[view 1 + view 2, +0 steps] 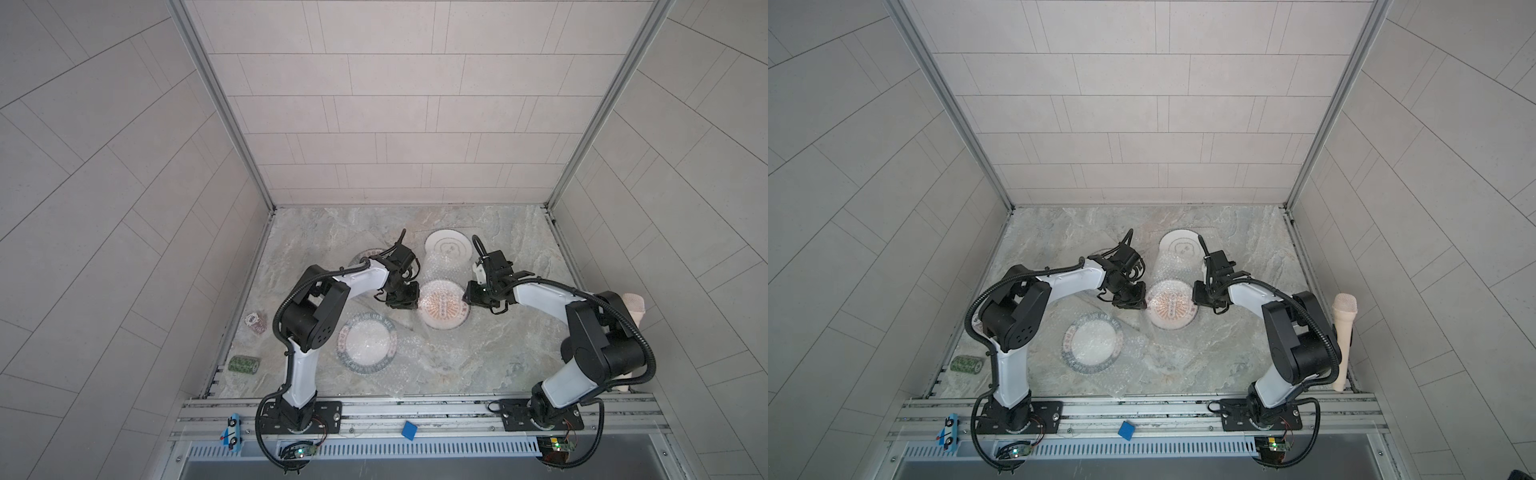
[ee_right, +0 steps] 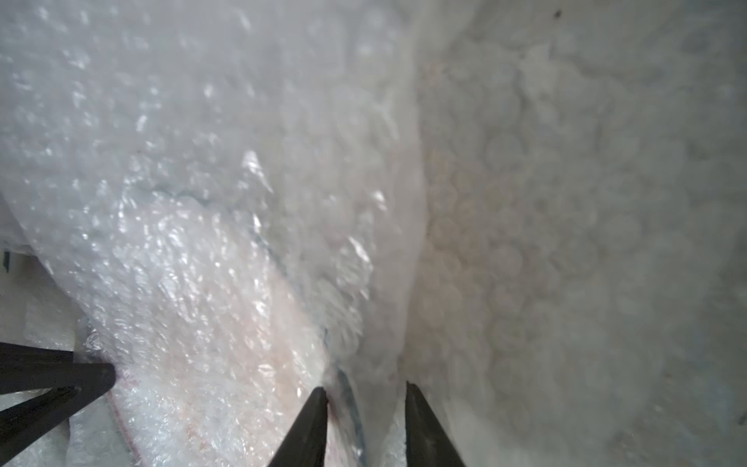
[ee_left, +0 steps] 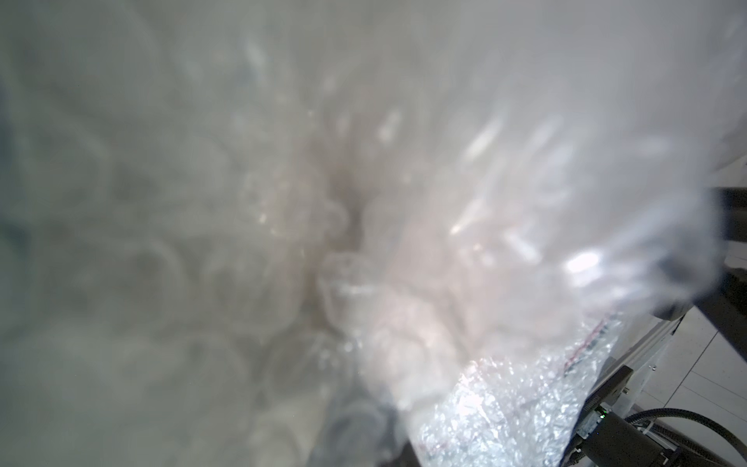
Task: Unpack dinner plates from bubble wrap
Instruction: Unwrap the bubble wrap at the center of the board.
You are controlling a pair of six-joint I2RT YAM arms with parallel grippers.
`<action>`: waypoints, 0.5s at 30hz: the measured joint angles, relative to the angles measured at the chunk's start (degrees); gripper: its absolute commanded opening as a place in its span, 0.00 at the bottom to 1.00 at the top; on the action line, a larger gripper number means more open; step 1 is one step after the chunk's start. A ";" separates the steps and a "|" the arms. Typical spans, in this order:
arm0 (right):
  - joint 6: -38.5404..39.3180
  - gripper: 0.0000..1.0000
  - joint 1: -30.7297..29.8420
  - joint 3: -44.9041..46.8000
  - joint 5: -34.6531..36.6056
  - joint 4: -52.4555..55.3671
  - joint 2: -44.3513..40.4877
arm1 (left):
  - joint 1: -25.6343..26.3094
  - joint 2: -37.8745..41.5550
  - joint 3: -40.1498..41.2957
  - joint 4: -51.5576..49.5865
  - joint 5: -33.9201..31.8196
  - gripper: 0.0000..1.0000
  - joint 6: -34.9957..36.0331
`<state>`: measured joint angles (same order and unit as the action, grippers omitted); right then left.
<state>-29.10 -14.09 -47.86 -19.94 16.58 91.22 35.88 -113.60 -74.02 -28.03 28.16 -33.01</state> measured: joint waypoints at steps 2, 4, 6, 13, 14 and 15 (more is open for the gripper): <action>-0.02 0.34 0.00 0.00 -0.74 -0.07 0.02 | -0.02 -0.11 -0.11 0.33 -0.07 0.11 0.02; -0.09 0.32 0.00 0.00 -1.64 -0.22 0.07 | -0.02 -0.22 -0.22 0.35 -0.13 0.11 0.02; -0.28 0.31 0.00 0.04 -2.64 -0.52 0.11 | -0.02 -0.24 -0.22 0.35 -0.17 0.11 0.02; -1.22 0.30 0.42 1.42 -5.27 -1.66 0.13 | -0.11 -0.31 -0.22 0.66 -0.13 0.10 0.02; -1.33 0.30 0.44 1.53 -5.51 -1.60 0.13 | -0.13 -0.31 -0.22 0.74 -0.15 0.10 0.02; -1.42 0.30 0.50 1.66 -5.73 -1.57 0.11 | -0.13 -0.31 -0.22 0.79 -0.13 0.10 0.02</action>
<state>-30.52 -13.58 -46.19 -25.67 15.00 91.33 35.75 -113.91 -74.24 -27.24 28.03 -32.99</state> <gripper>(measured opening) 0.301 0.107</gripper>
